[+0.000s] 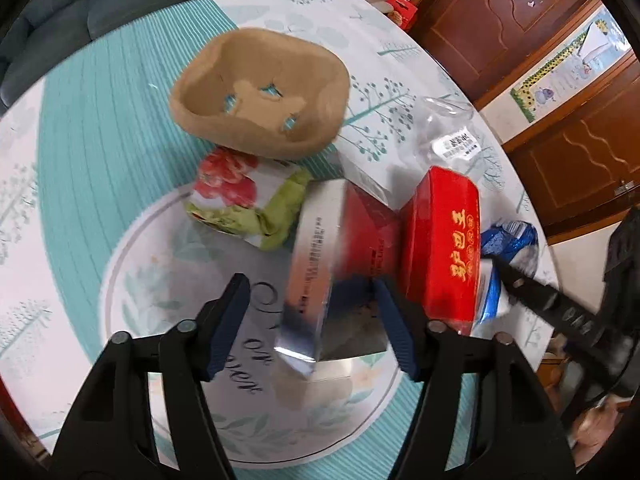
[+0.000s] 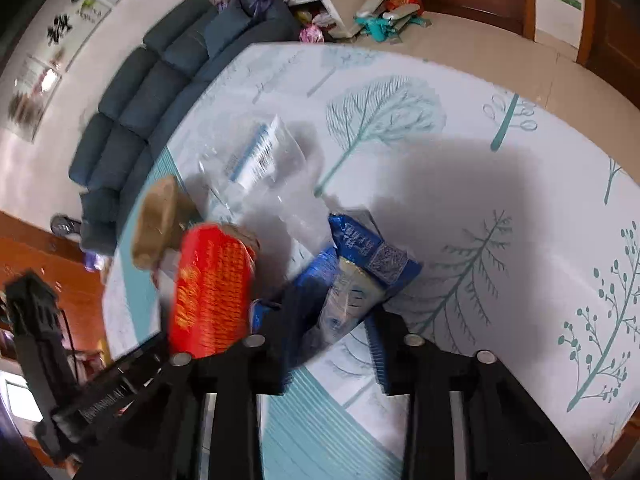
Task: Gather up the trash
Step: 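Grasp the blue wrapper with the right gripper while the left gripper grasps the silver box, then carry the blue wrapper and silver box over the black bin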
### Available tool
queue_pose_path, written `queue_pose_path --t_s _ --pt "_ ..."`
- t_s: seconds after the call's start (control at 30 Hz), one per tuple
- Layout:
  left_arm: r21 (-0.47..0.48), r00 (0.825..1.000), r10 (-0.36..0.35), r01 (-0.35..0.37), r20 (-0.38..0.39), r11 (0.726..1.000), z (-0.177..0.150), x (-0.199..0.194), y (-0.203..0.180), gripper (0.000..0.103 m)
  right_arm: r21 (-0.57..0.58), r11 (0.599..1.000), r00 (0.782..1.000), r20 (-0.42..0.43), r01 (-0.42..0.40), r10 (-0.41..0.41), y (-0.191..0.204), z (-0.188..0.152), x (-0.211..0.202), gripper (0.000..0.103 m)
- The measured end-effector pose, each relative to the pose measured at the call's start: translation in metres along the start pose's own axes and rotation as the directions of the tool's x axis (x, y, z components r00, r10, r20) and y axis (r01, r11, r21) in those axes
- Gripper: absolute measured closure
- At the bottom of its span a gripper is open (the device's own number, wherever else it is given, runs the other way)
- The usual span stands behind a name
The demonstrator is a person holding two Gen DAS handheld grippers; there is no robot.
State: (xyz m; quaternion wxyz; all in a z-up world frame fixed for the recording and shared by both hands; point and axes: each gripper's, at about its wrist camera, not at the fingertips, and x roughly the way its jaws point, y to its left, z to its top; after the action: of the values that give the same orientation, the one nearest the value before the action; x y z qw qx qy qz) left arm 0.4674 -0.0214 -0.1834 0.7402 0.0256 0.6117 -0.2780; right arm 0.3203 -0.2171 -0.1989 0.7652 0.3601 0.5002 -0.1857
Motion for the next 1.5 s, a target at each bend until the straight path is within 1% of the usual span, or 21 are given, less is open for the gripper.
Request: queue_pose_path --t_s 0.07,0.1,0.13,0.17,0.23,0.37,0.47,0.6,0.67,0.8,0.9,1.0,1.2,1.37,1.5 --pt "0.003 1.000 -0.020 0.020 0.000 1.000 -0.001 0.002 -0.004 0.058 -0.018 1.000 1.000 0.003 -0.009 0.009 0.000 -0.004 -0.001 0.075" --pt "0.010 1.000 -0.014 0.013 0.010 1.000 -0.002 0.001 -0.008 0.059 -0.027 1.000 1.000 0.001 -0.014 0.014 0.000 -0.006 -0.002 0.076" --pt "0.019 1.000 -0.005 0.005 0.020 1.000 -0.004 0.000 -0.010 0.063 -0.037 0.999 1.000 0.000 -0.020 0.020 -0.001 -0.008 -0.003 0.078" --pt "0.029 0.999 0.000 -0.001 0.033 1.000 -0.005 -0.003 -0.013 0.070 -0.048 0.999 1.000 -0.001 -0.024 0.024 0.000 -0.010 -0.004 0.079" --pt "0.031 0.998 0.000 -0.002 0.062 1.000 -0.010 -0.012 -0.019 0.075 -0.074 0.997 0.999 -0.001 -0.033 0.033 0.001 -0.015 -0.010 0.083" --pt "0.025 0.997 0.040 -0.042 0.072 0.999 -0.022 -0.023 -0.027 0.082 -0.104 0.994 0.999 0.006 -0.043 0.044 0.001 -0.027 -0.025 0.086" --pt "0.010 0.995 0.056 -0.057 0.077 0.998 -0.034 -0.037 -0.023 0.083 -0.123 0.991 0.999 0.017 -0.047 0.050 -0.001 -0.036 -0.040 0.087" --pt "0.023 0.987 0.102 -0.106 0.125 0.994 -0.054 -0.068 -0.013 0.083 -0.136 0.989 0.998 0.032 -0.056 0.060 -0.007 -0.048 -0.062 0.087" --pt "0.027 0.985 0.115 -0.119 0.130 0.992 -0.061 -0.080 -0.009 0.083 -0.134 0.989 0.997 0.031 -0.064 0.069 -0.010 -0.054 -0.071 0.087" --pt "0.043 0.986 0.111 -0.117 0.126 0.992 -0.079 -0.104 -0.005 0.083 -0.125 0.988 0.995 0.014 -0.092 0.094 -0.020 -0.073 -0.090 0.087" --pt "0.070 0.989 0.088 -0.097 0.116 0.993 -0.100 -0.123 -0.008 0.083 -0.115 0.987 0.994 -0.001 -0.113 0.113 -0.029 -0.092 -0.104 0.087" --pt "0.112 0.993 0.057 -0.068 0.099 0.991 -0.126 -0.137 -0.022 0.083 -0.088 0.986 0.990 -0.022 -0.142 0.141 -0.042 -0.109 -0.118 0.087" --pt "0.191 0.999 -0.008 -0.002 0.052 0.982 -0.177 -0.149 -0.057 0.083 -0.025 0.979 0.978 -0.072 -0.200 0.198 -0.077 -0.151 -0.145 0.087" --pt "0.264 0.999 -0.052 0.052 -0.005 0.963 -0.220 -0.149 -0.097 0.083 0.019 0.973 0.968 -0.101 -0.229 0.230 -0.111 -0.186 -0.168 0.087" --pt "0.306 0.997 -0.068 0.079 -0.047 0.949 -0.249 -0.143 -0.125 0.083 0.056 0.969 0.963 -0.114 -0.241 0.246 -0.139 -0.211 -0.183 0.087"
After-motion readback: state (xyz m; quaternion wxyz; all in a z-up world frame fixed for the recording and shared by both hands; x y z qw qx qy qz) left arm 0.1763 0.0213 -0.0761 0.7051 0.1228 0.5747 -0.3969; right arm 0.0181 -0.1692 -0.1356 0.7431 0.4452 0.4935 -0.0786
